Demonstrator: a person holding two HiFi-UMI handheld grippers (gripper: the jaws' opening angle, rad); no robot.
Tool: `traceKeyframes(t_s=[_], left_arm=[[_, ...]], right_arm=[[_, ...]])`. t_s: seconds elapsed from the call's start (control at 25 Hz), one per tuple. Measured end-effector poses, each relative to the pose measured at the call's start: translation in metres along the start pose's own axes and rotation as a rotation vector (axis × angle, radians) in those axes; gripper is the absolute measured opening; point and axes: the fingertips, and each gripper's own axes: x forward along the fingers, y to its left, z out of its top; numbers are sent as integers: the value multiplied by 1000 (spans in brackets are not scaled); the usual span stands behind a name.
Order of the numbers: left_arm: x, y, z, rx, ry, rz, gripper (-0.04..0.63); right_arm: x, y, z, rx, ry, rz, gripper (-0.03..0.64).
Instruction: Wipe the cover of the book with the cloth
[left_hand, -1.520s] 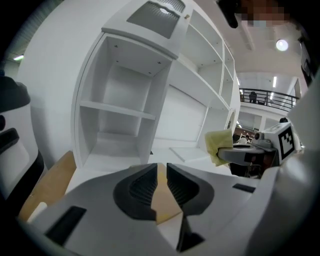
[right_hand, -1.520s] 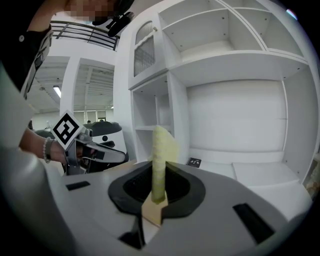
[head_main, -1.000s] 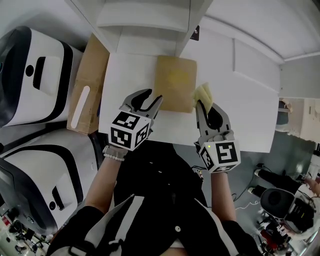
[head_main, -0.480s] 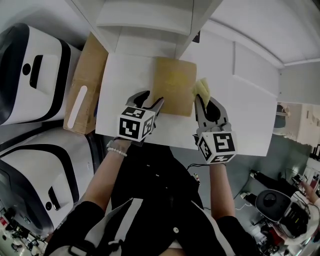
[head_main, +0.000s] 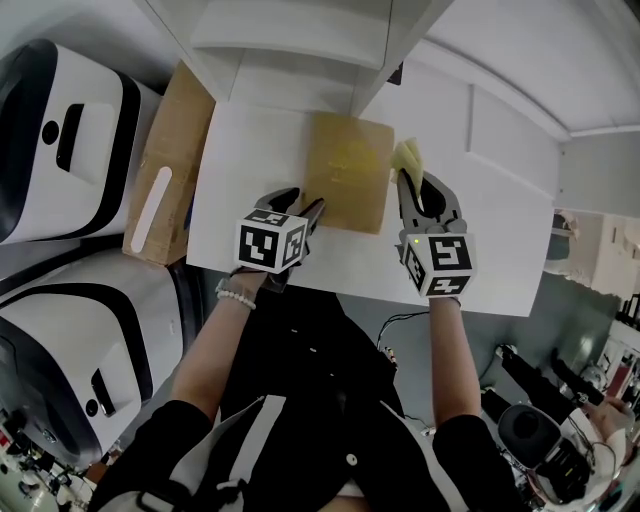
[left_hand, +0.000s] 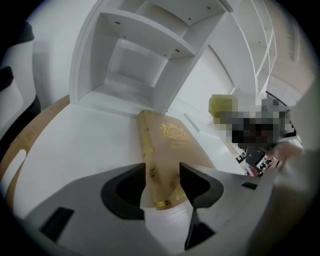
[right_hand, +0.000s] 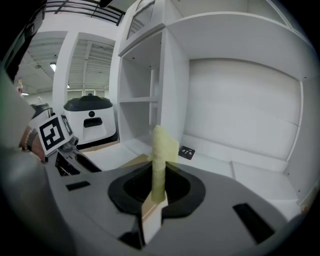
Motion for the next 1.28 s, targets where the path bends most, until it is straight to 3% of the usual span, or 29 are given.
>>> traceKeyframes(t_s=[0.32, 0.68, 1.08, 1.28], left_arm=[[4, 0, -3, -41, 12, -24, 201], [5, 1, -2, -45, 38, 7, 195], [5, 0, -3, -40, 51, 42, 192], [5, -1, -3, -38, 49, 53, 192]], right_arm=[[34, -28, -2, -100, 57, -22, 38], [76, -47, -10, -247, 142, -46, 38], [102, -45, -40, -306, 243, -12, 38], [106, -33, -47, -365, 234, 37, 38]])
